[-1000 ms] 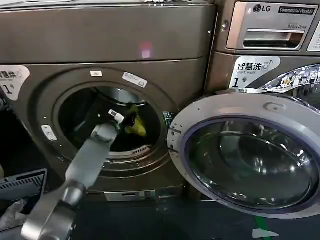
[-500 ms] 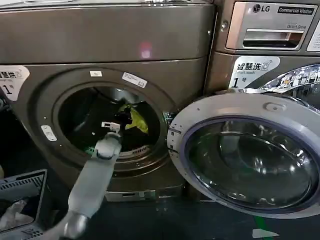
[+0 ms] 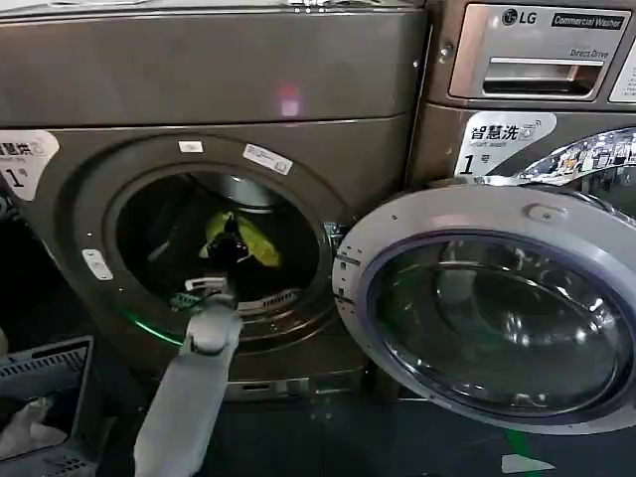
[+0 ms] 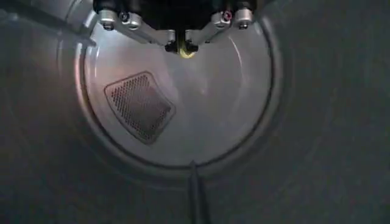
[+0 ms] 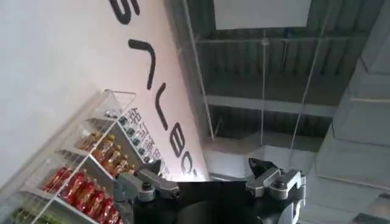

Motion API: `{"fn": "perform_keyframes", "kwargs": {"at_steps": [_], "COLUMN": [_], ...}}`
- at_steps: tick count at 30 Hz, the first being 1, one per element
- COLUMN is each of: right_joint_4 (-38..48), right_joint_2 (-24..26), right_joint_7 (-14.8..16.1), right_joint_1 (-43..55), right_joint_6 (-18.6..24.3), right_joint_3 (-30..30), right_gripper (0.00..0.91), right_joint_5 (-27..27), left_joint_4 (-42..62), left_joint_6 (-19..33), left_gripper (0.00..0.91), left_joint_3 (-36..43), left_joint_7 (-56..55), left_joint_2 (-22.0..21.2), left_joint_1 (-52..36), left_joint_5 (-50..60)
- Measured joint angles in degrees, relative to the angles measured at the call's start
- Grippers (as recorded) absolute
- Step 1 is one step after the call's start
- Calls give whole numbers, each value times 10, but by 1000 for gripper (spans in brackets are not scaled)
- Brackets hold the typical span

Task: Grasp the clothes from the dryer.

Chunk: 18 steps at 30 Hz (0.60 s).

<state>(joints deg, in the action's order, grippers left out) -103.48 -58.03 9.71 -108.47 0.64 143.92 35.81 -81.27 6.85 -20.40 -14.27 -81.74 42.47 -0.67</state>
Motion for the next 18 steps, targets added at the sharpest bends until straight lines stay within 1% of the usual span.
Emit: {"fn": "perform_keyframes", "kwargs": {"at_steps": [18], "right_joint_4": [5], "right_joint_2": [2], "right_joint_7": [-1], "right_joint_1": [-6], "right_joint_6": [4], "right_joint_3": [9], "right_gripper": [907], "right_joint_5": [3], "left_joint_4": [-17], "left_joint_6": [10], "left_gripper": [0], "left_joint_3": [0], "left_joint_7": [-14], "left_joint_2": [-12], "left_joint_1": [29], "left_joint_5": [-2]}}
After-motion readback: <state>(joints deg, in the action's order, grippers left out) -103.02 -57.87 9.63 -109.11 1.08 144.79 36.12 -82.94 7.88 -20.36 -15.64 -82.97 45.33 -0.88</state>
